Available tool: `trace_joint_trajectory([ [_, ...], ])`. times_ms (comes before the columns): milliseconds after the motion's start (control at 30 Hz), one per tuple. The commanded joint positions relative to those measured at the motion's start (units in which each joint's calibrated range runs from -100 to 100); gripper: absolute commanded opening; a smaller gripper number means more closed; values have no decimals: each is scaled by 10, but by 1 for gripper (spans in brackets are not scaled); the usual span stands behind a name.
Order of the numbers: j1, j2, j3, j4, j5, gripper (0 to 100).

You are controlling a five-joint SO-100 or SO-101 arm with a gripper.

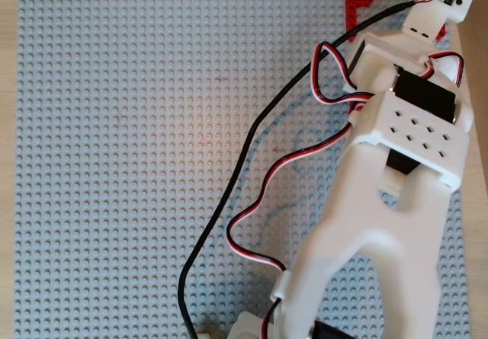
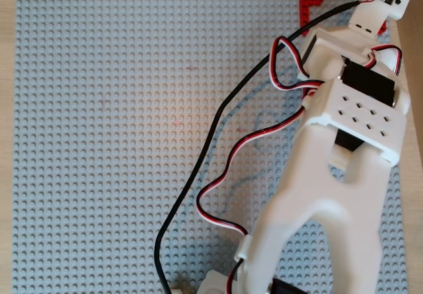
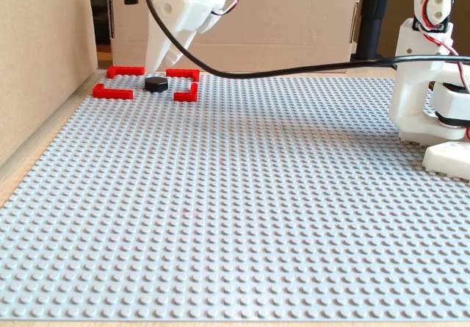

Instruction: Grab the Lego and store it in red box

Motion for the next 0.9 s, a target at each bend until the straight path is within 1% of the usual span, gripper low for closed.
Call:
trace_joint_trajectory([
  [0, 4, -85, -50, 56, -1, 12],
  [67, 2, -119, -63, 91, -1, 10],
  [267, -8, -222, -75, 183, -2, 9],
  [367, -18, -282, -74, 247, -3, 9],
  [500, -41, -366, -70, 299, -31, 9],
  [633, -76, -456, -67, 363, -36, 9],
  [733, -113, -523, -66, 413, -35, 2],
  [867, -146, -606, -48, 459, -34, 2],
])
